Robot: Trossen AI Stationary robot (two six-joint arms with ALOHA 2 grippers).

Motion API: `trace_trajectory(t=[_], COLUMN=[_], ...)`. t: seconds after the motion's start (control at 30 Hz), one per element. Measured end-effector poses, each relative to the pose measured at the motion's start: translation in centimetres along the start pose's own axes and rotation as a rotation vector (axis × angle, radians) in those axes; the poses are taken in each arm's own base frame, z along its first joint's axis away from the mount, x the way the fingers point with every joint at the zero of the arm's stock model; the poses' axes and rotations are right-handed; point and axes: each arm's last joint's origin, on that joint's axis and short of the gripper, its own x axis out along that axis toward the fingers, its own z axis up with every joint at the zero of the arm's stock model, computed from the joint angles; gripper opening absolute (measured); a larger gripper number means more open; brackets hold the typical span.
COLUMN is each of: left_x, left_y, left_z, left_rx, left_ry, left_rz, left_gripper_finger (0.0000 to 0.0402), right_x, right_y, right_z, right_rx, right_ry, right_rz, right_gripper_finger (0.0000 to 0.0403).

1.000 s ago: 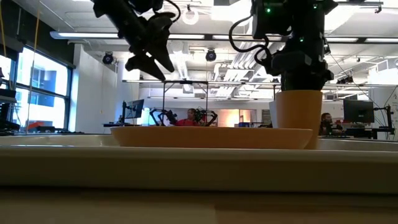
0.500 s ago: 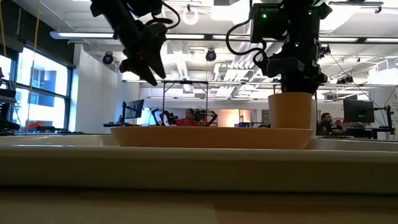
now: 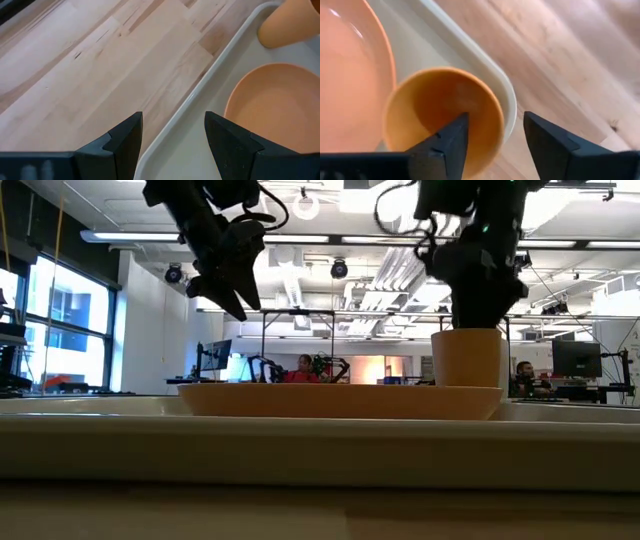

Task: Pick and place plate/cup/fork/spoon on tray
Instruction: Adjust the gray tray

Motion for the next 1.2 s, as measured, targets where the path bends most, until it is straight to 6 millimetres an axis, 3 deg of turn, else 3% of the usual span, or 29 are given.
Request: trace_trajectory(t=[0.27, 0.5, 0.63, 0.77, 0.87, 1.03, 1.2], left_x=[0.0, -0.4, -0.6, -0.9, -0.7, 0.1, -0.4], left_y=[0.0, -0.1, -0.3, -1.0, -1.7, -3.1, -4.4], left_z=[0.0, -0.1, -0.7, -3.0, -5.0, -8.4, -9.4], left_rx=[-0.021, -0.025, 0.023, 0.095, 0.124, 0.125, 0.093], left_ry=[0.001, -0.008, 0.040, 0.199, 0.263, 0.318, 0.322], left_rz=[0.000, -0.006, 0.009, 0.064, 0.107, 0.108, 0.082], left_gripper_finger=[0.0202, 0.0202, 0.0202, 0.0202, 0.0202, 0.0202, 0.0202], right_x=[-4.7, -6.4, -6.7, -7.3, -6.7, -3.2, -1.1], right_y=[-2.0, -3.4, -3.0, -1.6, -0.3, 0.8, 1.6], right_z=[-1.0, -2.5, -4.6, -7.2, -9.1, -12.8, -16.1], right_rx=[0.146, 0.301, 0.283, 0.262, 0.274, 0.389, 0.598], right_ry=[-0.182, -0.168, -0.055, -0.020, -0.003, 0.085, 0.260], right_rz=[0.065, 0.073, 0.042, 0.065, 0.099, 0.131, 0.171], right_gripper_finger=[0.0195, 0.0195, 0.0195, 0.0195, 0.0195, 0.0195, 0.0195])
